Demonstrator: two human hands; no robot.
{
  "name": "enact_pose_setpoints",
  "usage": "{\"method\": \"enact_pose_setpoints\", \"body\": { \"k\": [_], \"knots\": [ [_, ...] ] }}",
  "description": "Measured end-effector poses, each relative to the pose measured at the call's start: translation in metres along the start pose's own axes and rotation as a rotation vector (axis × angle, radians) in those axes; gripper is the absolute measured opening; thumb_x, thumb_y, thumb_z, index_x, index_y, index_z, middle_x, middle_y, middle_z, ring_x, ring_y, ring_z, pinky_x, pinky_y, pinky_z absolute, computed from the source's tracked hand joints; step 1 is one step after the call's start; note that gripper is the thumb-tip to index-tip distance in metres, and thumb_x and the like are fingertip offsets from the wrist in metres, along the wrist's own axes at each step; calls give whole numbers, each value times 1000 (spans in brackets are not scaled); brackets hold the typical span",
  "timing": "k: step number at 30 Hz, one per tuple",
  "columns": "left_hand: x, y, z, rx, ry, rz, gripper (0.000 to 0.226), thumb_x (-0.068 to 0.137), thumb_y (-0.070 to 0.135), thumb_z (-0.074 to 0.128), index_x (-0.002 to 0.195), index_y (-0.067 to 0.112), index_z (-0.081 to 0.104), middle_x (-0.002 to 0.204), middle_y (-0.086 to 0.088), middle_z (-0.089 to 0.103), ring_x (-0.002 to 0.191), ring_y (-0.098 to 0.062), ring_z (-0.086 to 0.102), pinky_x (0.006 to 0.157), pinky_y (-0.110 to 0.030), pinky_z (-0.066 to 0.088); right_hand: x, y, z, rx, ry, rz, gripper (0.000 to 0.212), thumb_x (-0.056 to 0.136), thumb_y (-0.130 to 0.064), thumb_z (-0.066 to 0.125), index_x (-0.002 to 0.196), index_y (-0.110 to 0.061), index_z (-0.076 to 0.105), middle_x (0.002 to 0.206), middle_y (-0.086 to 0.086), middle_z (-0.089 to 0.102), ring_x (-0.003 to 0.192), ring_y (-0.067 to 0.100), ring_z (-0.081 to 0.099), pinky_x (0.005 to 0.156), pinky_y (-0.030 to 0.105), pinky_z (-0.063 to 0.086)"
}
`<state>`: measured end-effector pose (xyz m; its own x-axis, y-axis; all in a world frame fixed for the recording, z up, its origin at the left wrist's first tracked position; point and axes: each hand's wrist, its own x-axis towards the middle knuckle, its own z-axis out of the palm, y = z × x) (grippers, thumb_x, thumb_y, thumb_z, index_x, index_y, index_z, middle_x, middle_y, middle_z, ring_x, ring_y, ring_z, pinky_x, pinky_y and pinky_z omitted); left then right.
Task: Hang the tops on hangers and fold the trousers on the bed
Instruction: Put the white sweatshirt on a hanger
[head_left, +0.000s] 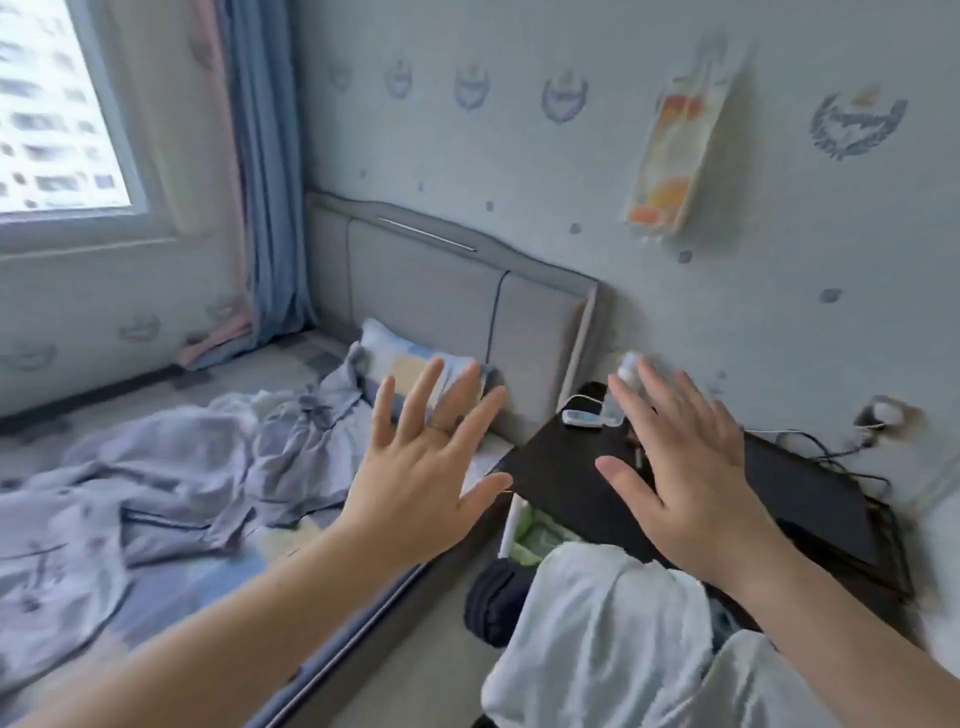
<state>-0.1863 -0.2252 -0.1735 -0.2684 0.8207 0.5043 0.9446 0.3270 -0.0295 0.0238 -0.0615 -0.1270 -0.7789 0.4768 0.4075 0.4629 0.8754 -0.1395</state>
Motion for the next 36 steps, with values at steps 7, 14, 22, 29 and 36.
{"method": "enact_pose_setpoints", "body": {
  "k": [7, 14, 22, 29, 36],
  "knots": [
    [-152, -101, 4, 93, -145, -437, 77, 96, 71, 26, 161, 30, 22, 170, 2, 9, 157, -27, -5, 122, -60, -1, 29, -127, 117, 204, -222, -263, 75, 90, -69, 22, 158, -39, 16, 168, -13, 4, 154, 15, -5, 122, 47, -1],
    [-267, -179, 10, 132, -273, -809, 78, 94, 75, 21, 158, 31, 27, 168, 2, 17, 157, -28, 3, 121, -60, 6, 63, -237, 219, 350, -428, -477, 76, 89, -74, 18, 157, -43, 12, 167, -14, 3, 154, 13, -5, 122, 46, -2],
    [-336, -269, 42, 69, -356, -1193, 79, 89, 76, 26, 157, 36, 27, 168, 3, 20, 155, -26, 7, 121, -52, 0, 122, -362, 340, 373, -664, -656, 83, 82, -75, 13, 158, -41, 11, 168, -13, 5, 154, 15, -3, 120, 43, -1],
    [-382, -324, 59, -10, -438, -1473, 87, 83, 77, 15, 160, 36, 17, 170, 4, 10, 156, -24, -2, 122, -54, -1, 172, -462, 415, 328, -845, -801, 92, 74, -78, 2, 158, -41, 8, 168, -12, 3, 155, 16, -1, 121, 45, 5],
    [-429, -382, 80, -82, -527, -1593, 94, 77, 76, 8, 159, 33, 21, 169, 4, 13, 155, -24, 2, 122, -50, 3, 184, -550, 487, 264, -951, -807, 94, 74, -78, 8, 158, -37, 17, 167, -9, 15, 154, 20, 12, 121, 47, 16]
  ]
}}
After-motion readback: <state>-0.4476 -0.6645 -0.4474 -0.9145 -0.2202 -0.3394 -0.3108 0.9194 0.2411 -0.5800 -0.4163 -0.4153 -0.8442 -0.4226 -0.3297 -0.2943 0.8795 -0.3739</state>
